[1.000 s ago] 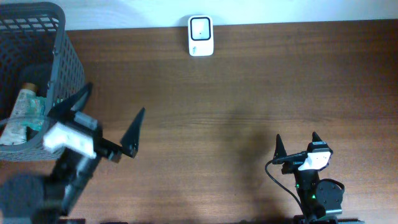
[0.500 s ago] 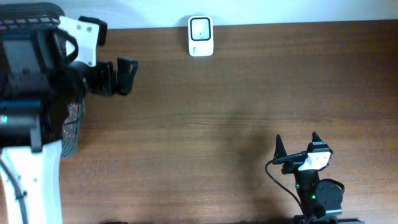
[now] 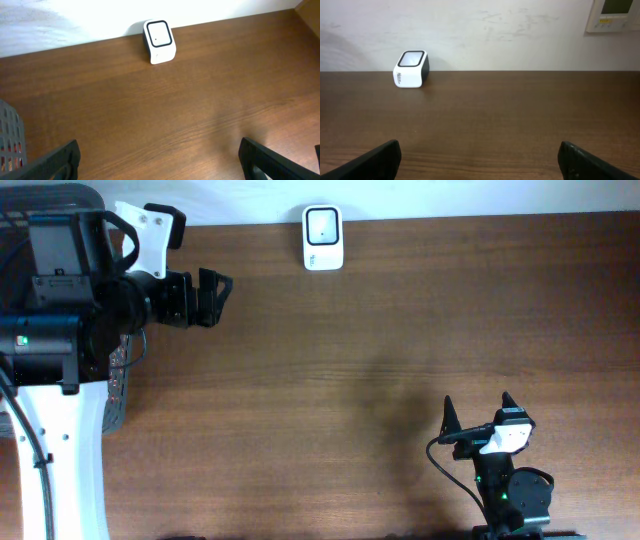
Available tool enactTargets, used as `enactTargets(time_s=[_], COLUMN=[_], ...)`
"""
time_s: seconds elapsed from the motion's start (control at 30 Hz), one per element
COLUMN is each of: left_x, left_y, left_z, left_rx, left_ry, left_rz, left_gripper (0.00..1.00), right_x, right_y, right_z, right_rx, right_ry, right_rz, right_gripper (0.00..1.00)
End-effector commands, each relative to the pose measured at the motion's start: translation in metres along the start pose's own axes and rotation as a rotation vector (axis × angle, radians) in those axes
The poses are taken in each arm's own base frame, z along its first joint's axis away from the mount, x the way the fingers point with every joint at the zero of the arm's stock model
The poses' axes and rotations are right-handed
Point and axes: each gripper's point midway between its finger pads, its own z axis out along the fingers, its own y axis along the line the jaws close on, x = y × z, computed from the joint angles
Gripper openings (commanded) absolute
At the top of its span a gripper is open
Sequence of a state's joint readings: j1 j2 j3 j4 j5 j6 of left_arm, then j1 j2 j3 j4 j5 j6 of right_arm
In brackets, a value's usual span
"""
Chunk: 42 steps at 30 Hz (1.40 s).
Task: Scan the item barcode
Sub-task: 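Raise the left gripper and reach into the grey basket, then grasp the green wet-wipe pack in the basket with the left gripper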
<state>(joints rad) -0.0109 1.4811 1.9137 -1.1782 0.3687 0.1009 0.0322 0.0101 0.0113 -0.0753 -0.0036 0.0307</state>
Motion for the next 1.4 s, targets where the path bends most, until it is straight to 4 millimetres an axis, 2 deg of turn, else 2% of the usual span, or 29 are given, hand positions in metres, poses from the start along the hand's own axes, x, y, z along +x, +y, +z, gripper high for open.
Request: enactTargets(time_s=[0.0, 0.13, 0.27, 0.37, 0.47, 0.57, 0.67, 0.73, 0.8, 0.87, 0.9, 0.97, 1.0, 1.13, 1.23, 1.37], left_x=[-0.006, -0.006, -0.023, -0.034, -0.046, -0.063, -0.079, -0.077, -0.056, -0.029, -0.017, 0.02, 0.038, 0.085, 0.137, 0.182], left_y=[0.008, 0.022, 0.024, 0.04, 0.068, 0.103, 0.164, 0.194, 0.235, 0.271, 0.285, 0.316, 0.328, 0.356, 0.382, 0.392], left_z=[0.0, 0.012, 0.012, 0.009, -0.001, -0.02, -0.063, -0.078, -0.086, -0.082, -0.079, -0.062, -0.05, -0.017, -0.001, 0.027], left_rx=[-0.038, -0.091, -0.099, -0.19, -0.348, -0.508, -0.739, -0.814, -0.89, -0.937, -0.952, -0.969, -0.963, -0.934, -0.902, -0.756], left_ry=[-0.01, 0.008, -0.06, -0.1, -0.148, -0.235, -0.358, -0.38, -0.334, -0.247, -0.211, -0.071, 0.009, 0.172, 0.352, 0.426], left_rz=[0.005, 0.0, 0.023, 0.033, 0.021, -0.024, -0.102, -0.137, -0.197, -0.255, -0.28, -0.311, -0.31, -0.355, -0.352, -0.435], left_gripper=[0.99, 0.99, 0.99, 0.99, 0.99, 0.99, 0.99, 0.99, 0.99, 1.0, 0.94, 0.87, 0.88, 0.96, 0.88, 0.84], right_x=[0.002, 0.002, 0.002, 0.002, 0.003, 0.002, 0.002, 0.003, 0.002, 0.002, 0.003, 0.003, 0.003, 0.002, 0.002, 0.002], right_y=[-0.003, -0.003, -0.003, -0.003, -0.003, -0.003, -0.003, -0.003, -0.003, -0.003, -0.003, -0.003, -0.003, -0.003, -0.003, -0.003], right_z=[0.0, 0.0, 0.0, 0.0, 0.0, 0.0, 0.0, 0.0, 0.0, 0.0, 0.0, 0.0, 0.0, 0.0, 0.0, 0.0], right_rx=[0.015, 0.015, 0.014, 0.015, 0.015, 0.015, 0.014, 0.015, 0.014, 0.015, 0.015, 0.014, 0.014, 0.015, 0.014, 0.015], right_ry=[0.004, 0.004, 0.004, 0.004, 0.004, 0.004, 0.004, 0.004, 0.004, 0.004, 0.004, 0.004, 0.004, 0.004, 0.004, 0.004], right_rz=[0.012, 0.012, 0.012, 0.012, 0.012, 0.012, 0.012, 0.012, 0.012, 0.012, 0.012, 0.012, 0.012, 0.012, 0.012, 0.012], right_gripper=[0.99, 0.99, 0.99, 0.99, 0.99, 0.99, 0.99, 0.99, 0.99, 0.99, 0.99, 0.99, 0.98, 0.99, 0.99, 0.99])
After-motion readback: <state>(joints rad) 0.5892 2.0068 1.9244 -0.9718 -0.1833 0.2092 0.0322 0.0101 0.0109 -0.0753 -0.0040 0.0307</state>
